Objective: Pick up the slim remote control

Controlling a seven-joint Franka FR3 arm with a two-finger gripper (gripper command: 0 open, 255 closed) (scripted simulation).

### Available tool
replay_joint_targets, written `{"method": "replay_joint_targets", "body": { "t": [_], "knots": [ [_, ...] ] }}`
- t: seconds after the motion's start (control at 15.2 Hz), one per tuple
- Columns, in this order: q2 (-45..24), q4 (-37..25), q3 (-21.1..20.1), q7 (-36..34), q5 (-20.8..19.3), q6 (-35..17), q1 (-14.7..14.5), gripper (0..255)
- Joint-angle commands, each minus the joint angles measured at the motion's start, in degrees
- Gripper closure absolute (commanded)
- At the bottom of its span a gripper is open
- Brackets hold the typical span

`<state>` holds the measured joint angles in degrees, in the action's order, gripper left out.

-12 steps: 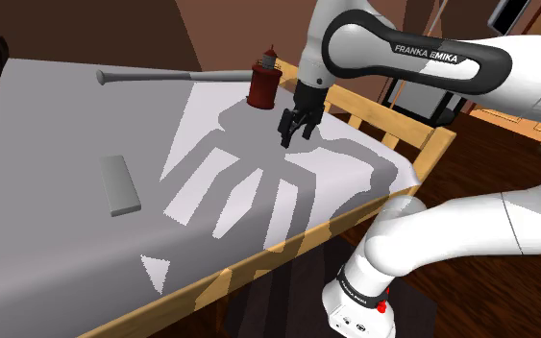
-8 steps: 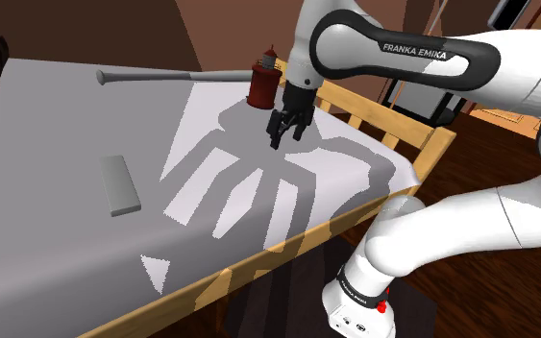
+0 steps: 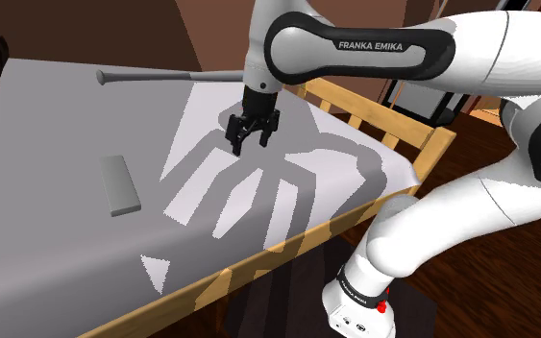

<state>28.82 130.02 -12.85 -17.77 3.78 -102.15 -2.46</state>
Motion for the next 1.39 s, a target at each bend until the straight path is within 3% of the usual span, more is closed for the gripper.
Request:
{"method": "replay_joint_targets", "body": {
  "t": [0.0, 0.4, 0.79, 1.32],
  "knots": [
    [-4.3, -2.8, -1.9, -2.3, 0.3, -1.5, -0.3, 0],
    [-15.8, -11.4, -6.9, -9.0, -0.5, -4.2, -1.2, 0],
    [-28.6, -22.5, -10.8, -16.2, -3.9, -5.1, -3.0, 0],
    [-47.5, -42.8, -13.1, -24.8, -11.1, -2.2, -8.9, 0]
  ]
}}
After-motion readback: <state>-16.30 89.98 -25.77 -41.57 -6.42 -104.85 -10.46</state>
